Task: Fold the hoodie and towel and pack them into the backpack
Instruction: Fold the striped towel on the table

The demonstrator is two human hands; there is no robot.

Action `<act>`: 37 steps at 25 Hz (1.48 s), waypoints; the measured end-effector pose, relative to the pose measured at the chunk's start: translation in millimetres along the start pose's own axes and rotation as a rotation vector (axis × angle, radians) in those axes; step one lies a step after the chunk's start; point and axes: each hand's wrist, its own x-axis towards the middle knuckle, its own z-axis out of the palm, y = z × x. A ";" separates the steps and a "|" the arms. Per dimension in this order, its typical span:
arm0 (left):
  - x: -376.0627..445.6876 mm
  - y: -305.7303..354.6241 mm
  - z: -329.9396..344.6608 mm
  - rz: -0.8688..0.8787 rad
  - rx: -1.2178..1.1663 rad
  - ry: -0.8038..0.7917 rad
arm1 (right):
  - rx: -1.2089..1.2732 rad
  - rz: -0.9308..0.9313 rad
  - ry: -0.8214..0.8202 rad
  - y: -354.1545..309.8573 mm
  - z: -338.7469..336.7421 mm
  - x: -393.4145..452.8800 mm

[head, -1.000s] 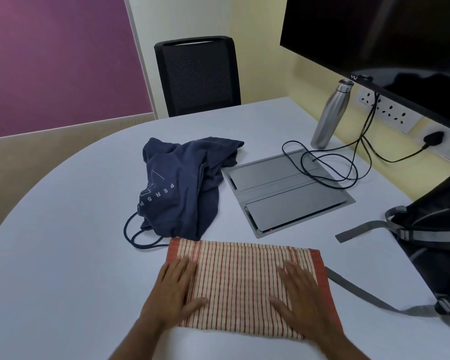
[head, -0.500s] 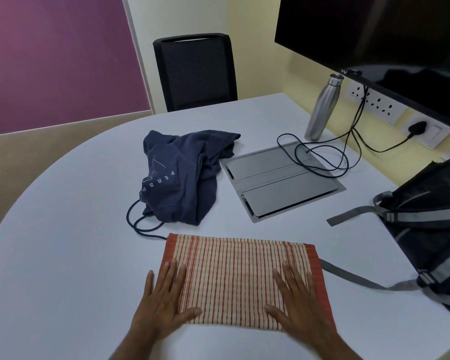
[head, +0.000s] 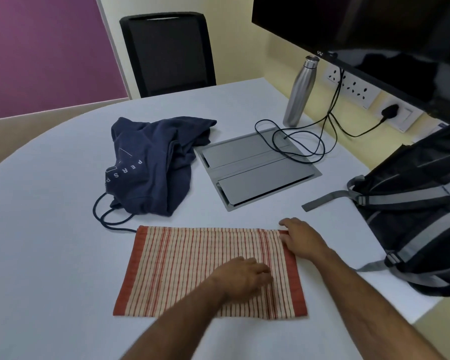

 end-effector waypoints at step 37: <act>-24.4 54.8 -11.5 -0.241 -0.845 0.254 | 0.552 0.009 -0.180 -75.9 -69.0 9.0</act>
